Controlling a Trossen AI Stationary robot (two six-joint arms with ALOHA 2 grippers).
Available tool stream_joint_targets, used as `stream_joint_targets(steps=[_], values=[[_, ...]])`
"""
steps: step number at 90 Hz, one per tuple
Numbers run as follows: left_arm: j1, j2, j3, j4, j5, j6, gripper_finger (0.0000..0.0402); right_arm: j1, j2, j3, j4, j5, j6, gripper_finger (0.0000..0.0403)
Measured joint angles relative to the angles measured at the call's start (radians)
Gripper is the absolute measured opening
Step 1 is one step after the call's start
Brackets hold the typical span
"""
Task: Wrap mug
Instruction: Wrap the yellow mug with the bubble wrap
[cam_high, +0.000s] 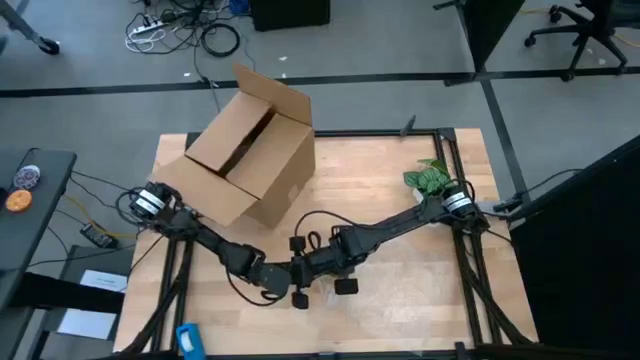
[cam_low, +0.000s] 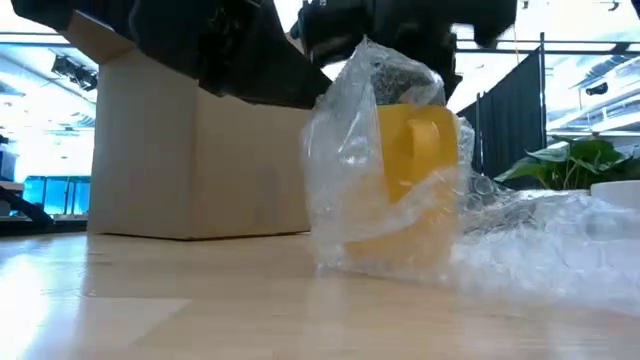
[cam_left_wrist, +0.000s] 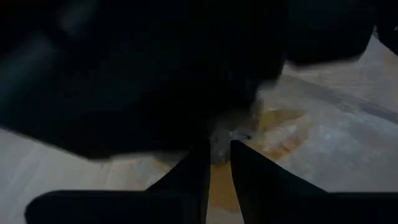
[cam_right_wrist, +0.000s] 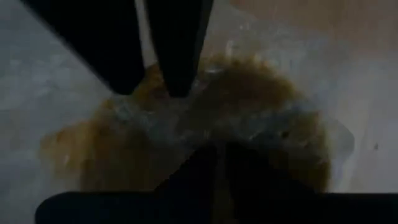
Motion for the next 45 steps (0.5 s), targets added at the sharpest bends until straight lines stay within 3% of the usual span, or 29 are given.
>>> stream_joint_targets(steps=[27, 45], values=[[0.006, 0.0, 0.0, 0.0, 0.001, -0.002, 0.0048, 0.037, -0.013, 0.274, -0.164, -0.037, 0.036, 0.002], [0.006, 0.0, 0.0, 0.0, 0.002, -0.01, 0.0048, 0.065, -0.016, 0.23, -0.118, -0.076, 0.046, 0.002]])
